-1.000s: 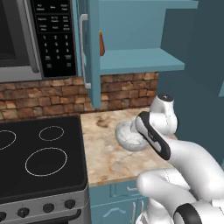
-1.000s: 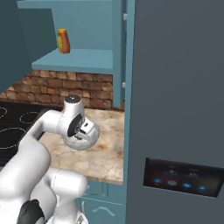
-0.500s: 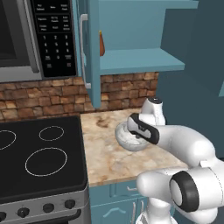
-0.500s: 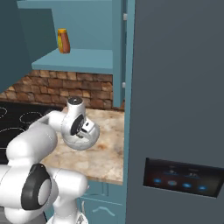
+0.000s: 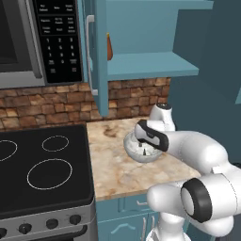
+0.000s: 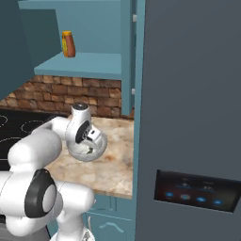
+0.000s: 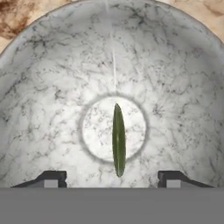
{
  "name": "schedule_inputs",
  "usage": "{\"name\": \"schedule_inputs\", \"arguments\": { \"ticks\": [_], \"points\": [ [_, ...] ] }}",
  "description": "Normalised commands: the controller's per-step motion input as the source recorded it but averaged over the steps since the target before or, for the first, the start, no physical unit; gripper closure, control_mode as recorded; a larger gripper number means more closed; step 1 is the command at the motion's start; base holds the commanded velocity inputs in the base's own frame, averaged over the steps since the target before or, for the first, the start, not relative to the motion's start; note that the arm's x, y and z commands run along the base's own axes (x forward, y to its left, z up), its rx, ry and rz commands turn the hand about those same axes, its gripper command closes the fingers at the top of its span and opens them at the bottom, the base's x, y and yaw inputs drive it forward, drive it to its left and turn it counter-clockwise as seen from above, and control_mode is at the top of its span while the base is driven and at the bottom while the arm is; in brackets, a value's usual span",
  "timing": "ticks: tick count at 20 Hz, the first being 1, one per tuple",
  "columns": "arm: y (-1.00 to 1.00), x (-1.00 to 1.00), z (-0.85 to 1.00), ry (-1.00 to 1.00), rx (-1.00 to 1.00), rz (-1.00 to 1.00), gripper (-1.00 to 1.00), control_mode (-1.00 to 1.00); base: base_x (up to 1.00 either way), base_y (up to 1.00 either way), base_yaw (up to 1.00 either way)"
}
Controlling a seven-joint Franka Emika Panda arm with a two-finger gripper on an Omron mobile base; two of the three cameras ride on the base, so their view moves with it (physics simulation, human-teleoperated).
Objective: Pick the lemon wedge from the cabinet and place it in the bowl. Then pick the bowl and place it in the sink. Then turn on the sink facuet.
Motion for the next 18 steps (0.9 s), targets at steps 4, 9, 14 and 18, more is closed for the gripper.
{"name": "schedule_inputs", "arguments": {
  "ticks": [4,9,14,18],
  "points": [
    [0.64,0.00,0.21,0.06,-0.09,0.03,-1.00,-1.00,0.00,0.00,0.00],
    [0.67,0.04,-0.02,0.26,-0.16,0.08,-1.00,-1.00,0.00,0.00,0.00],
    [-0.02,0.00,-0.16,0.15,-0.04,0.04,-1.00,-1.00,0.00,0.00,0.00],
    [-0.24,-0.18,-0.01,0.02,0.00,0.02,-1.00,-1.00,0.00,0.00,0.00]
  ]
}}
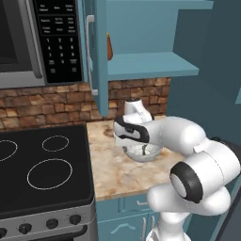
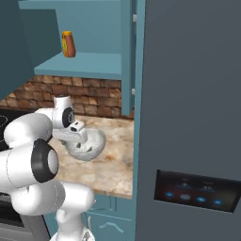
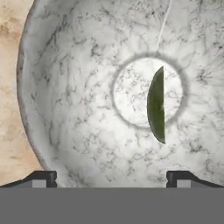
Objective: Pick the lemon wedge from the cabinet and place it in the bowl. Then pick the bowl and place it in the sink. Then turn on the sink facuet.
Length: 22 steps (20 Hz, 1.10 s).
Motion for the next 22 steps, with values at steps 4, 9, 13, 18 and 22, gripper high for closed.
{"name": "schedule_inputs", "arguments": {
  "ticks": [4,9,13,18,22],
  "points": [
    [-0.01,-0.32,0.08,0.00,0.00,0.05,-1.00,-1.00,0.00,0.00,0.00],
    [0.00,-0.03,-0.07,0.03,-0.01,0.05,-1.00,-1.00,0.00,0.00,0.00],
    [-0.05,0.06,-0.31,0.10,-0.01,0.06,-1.00,-1.00,0.00,0.00,0.00],
    [-0.02,0.17,-0.44,0.15,-0.07,0.08,-1.00,-1.00,0.00,0.00,0.00],
    [-0.03,0.00,-0.08,0.05,0.00,0.04,1.00,-1.00,0.00,0.00,0.00]
  ]
}}
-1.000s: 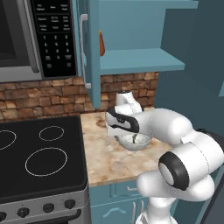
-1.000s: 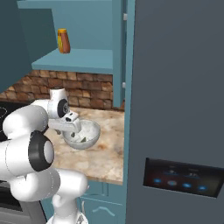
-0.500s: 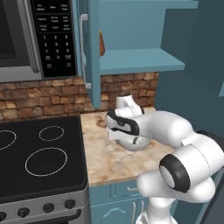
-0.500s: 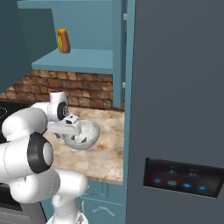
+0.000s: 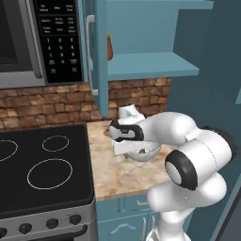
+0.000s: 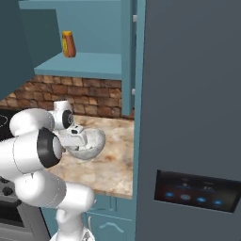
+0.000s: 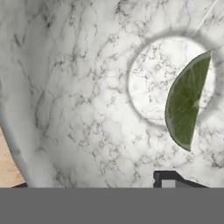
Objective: Pick the lemon wedge from the cabinet and place it in the bowl. Then pick the bowl and place it in the sink. Then turn on the sink facuet.
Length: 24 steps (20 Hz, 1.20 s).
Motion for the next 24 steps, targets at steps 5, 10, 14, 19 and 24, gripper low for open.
{"name": "schedule_inputs", "arguments": {
  "ticks": [5,10,14,19,24],
  "points": [
    [-0.06,-0.08,0.00,0.02,0.01,0.00,1.00,-1.00,0.00,0.00,0.00],
    [-0.14,-0.55,0.23,-0.03,0.02,0.08,1.00,-1.00,0.00,0.00,0.00],
    [0.00,-0.60,0.59,-0.05,0.00,0.16,1.00,-1.00,0.00,0.00,0.00],
    [-0.12,-0.76,0.50,-0.10,0.00,0.12,1.00,-1.00,0.00,0.00,0.00],
    [-0.23,-0.99,0.91,-0.18,0.05,0.14,1.00,-1.00,0.00,0.00,0.00]
  ]
}}
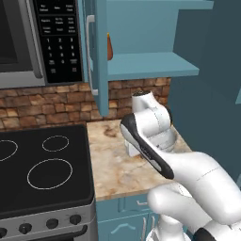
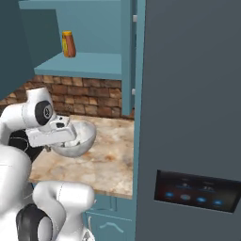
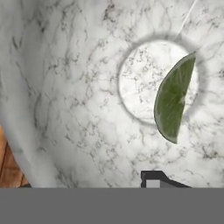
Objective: Pick the lemon wedge from the cabinet and place it in the bowl. Then pick the bowl and place it in the sink. Then turn on the sink facuet.
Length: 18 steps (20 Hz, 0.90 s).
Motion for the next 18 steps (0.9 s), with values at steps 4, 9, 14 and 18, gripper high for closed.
{"name": "schedule_inputs", "arguments": {
  "ticks": [4,9,14,18],
  "points": [
    [-0.19,-0.99,1.00,-0.08,0.11,0.17,1.00,-1.00,0.00,0.00,0.00],
    [-0.16,-0.80,0.99,-0.01,0.16,0.09,1.00,-1.00,0.00,0.00,0.00],
    [0.00,-0.32,0.74,0.02,0.07,0.06,1.00,-1.00,0.00,0.00,0.00],
    [0.00,-0.12,0.14,0.10,0.00,0.04,1.00,-1.00,0.00,0.00,0.00]
  ]
}}
